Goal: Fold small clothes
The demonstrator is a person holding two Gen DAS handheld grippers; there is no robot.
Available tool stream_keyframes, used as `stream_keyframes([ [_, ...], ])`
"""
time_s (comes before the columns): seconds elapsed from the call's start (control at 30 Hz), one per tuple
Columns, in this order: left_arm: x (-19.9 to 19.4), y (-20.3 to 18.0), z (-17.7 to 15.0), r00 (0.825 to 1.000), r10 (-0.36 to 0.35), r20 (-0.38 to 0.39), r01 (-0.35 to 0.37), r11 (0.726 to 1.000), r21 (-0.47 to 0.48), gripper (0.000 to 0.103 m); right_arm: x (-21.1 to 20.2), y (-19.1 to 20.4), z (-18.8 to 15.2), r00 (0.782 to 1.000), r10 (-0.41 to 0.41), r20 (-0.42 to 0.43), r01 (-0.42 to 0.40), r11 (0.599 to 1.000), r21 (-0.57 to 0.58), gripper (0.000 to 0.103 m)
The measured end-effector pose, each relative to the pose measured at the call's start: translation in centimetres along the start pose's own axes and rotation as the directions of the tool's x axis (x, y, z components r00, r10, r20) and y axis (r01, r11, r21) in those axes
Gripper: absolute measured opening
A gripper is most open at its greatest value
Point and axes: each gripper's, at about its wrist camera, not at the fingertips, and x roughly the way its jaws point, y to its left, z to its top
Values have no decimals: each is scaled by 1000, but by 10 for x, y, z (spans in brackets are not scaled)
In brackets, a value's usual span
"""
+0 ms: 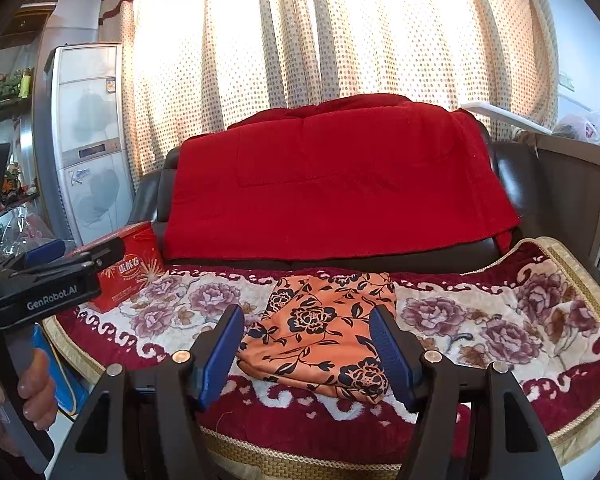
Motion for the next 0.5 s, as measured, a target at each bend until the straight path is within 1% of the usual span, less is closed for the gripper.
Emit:
stream_keyframes([
  [0.27,1,4,0,1000,0,3,0,1000,-2,101,-1,15,6,1000,-22,0,22,999,-48,69],
  [0.5,-7,10,1,1000,9,17,-9,1000,2,101,-3,20,12,999,-48,-2,48,998,-43,69],
])
